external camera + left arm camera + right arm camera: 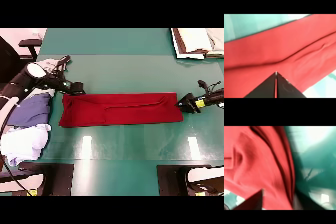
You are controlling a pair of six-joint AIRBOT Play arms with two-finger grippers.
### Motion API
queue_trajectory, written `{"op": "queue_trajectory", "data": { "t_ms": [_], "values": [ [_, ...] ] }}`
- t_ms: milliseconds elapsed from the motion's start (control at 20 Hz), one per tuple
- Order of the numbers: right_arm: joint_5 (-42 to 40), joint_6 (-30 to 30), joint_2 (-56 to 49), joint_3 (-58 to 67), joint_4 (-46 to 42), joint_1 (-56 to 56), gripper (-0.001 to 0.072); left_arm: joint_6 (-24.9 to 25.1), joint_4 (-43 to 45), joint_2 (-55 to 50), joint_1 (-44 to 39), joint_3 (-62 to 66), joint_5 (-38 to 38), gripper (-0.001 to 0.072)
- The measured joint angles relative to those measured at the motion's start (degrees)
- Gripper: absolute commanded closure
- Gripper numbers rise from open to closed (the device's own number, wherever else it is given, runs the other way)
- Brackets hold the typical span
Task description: Fold the shirts.
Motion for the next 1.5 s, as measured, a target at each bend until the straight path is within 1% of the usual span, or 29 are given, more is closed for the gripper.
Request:
{"op": "queue_trajectory", "data": {
  "t_ms": [50, 100, 200, 350, 550, 750, 950, 1250, 1400, 1500],
  "values": [
    [-0.74, -0.66, -0.63, 0.17, 0.68, 1.16, 0.0672, -0.61, -0.11, -0.33, -1.75, 0.02, 1.55, 0.068],
    [-1.03, -1.22, -0.9, 0.74, 0.83, 2.21, 0.0693, -1.03, -0.46, -0.83, -3.69, 0.09, 3.04, 0.0681],
    [-1.36, -2.05, -0.63, 2.54, 0.61, 4.24, 0.0693, -1.6, -1.25, -2.45, -7.37, 0.7, 5.68, 0.068],
    [0.9, -2.25, 3.13, 7.06, 2.05, 6.95, 0.0693, -2.12, -2.19, -6.73, -12.22, 3.63, 8.26, 0.0681],
    [3.21, 0.92, 10.45, 14.29, 2.93, 11.32, 0.0693, -2.56, -2.64, -14.75, -17.42, 10.64, 9.42, 0.0681],
    [3.93, 4.94, 15.58, 21.0, 3.28, 17.68, 0.0693, -3.21, -2.91, -22.01, -20.41, 16.98, 8.81, 0.0681],
    [3.93, 8.28, 17.29, 26.75, 3.32, 24.72, 0.0693, -3.65, -3.04, -25.94, -21.33, 19.78, 7.96, 0.0681],
    [3.3, 11.13, 17.77, 32.81, 3.32, 32.79, 0.0693, -5.49, -0.13, -27.32, -21.59, 21.05, 6.71, 0.0681],
    [1.79, 12.07, 17.88, 34.71, 3.5, 35.67, 0.0693, -6.01, 1.07, -26.21, -19.61, 22.6, 3.91, 0.068],
    [0.79, 12.35, 17.75, 35.3, 3.48, 37.73, 0.0692, -6.05, 1.49, -23.02, -16.63, 23.5, 2.21, 0.068]
  ]
}}
